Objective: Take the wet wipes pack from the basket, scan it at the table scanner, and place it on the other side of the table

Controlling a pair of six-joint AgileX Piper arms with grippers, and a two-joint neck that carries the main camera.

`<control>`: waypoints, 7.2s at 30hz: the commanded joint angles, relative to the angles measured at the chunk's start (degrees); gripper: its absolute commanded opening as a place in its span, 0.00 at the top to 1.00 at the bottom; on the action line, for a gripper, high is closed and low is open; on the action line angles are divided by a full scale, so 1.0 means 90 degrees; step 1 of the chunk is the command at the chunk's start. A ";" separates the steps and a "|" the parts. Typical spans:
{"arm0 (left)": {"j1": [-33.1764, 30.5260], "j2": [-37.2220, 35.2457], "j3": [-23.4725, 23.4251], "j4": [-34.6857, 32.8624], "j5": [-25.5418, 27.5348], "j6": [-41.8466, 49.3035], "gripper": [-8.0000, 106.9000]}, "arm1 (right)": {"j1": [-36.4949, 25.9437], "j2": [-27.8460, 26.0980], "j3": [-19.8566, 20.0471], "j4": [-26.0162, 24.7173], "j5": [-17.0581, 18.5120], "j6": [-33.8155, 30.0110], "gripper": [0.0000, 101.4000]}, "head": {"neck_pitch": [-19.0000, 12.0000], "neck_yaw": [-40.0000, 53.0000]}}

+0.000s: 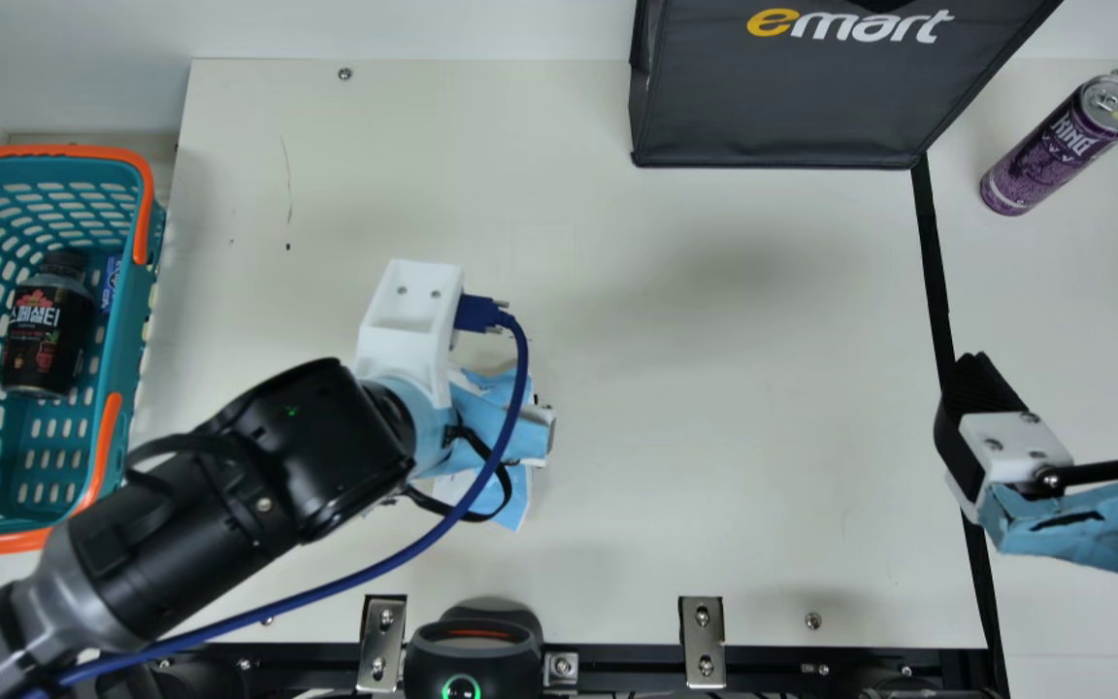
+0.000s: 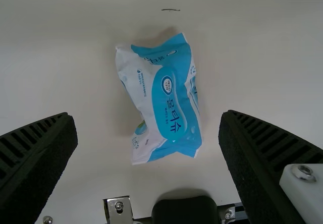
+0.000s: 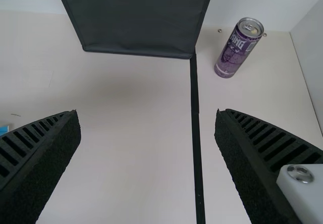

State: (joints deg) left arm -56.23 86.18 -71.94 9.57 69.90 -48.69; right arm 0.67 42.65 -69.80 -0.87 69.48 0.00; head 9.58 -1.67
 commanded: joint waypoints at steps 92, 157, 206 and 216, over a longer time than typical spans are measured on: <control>0.0156 0.0667 0.0452 -0.0349 -0.0707 -0.0681 0.85 | 0.0000 0.0000 0.0000 0.0000 0.0000 0.0000 0.06 | -0.0184 0.0010; 0.0292 0.1412 0.1020 -0.0648 -0.1635 -0.0020 0.90 | 0.0000 0.0000 0.0000 0.0000 -0.0006 0.0000 0.06 | -0.0184 0.0010; 0.0631 0.0994 0.0853 0.0117 -0.2358 -0.0905 1.00 | 0.0000 0.0000 0.0000 0.0000 -0.0006 0.0000 0.06 | -0.0184 0.0010; 0.0654 0.0943 0.0868 0.0197 -0.2393 -0.0956 1.00 | 0.0000 0.0000 0.0000 0.0000 -0.0006 0.0000 0.06 | -0.0184 0.0010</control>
State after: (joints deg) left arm -50.39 94.71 -64.18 11.32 48.37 -57.25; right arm 0.67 42.65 -69.80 -0.87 69.43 0.00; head 9.58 -1.67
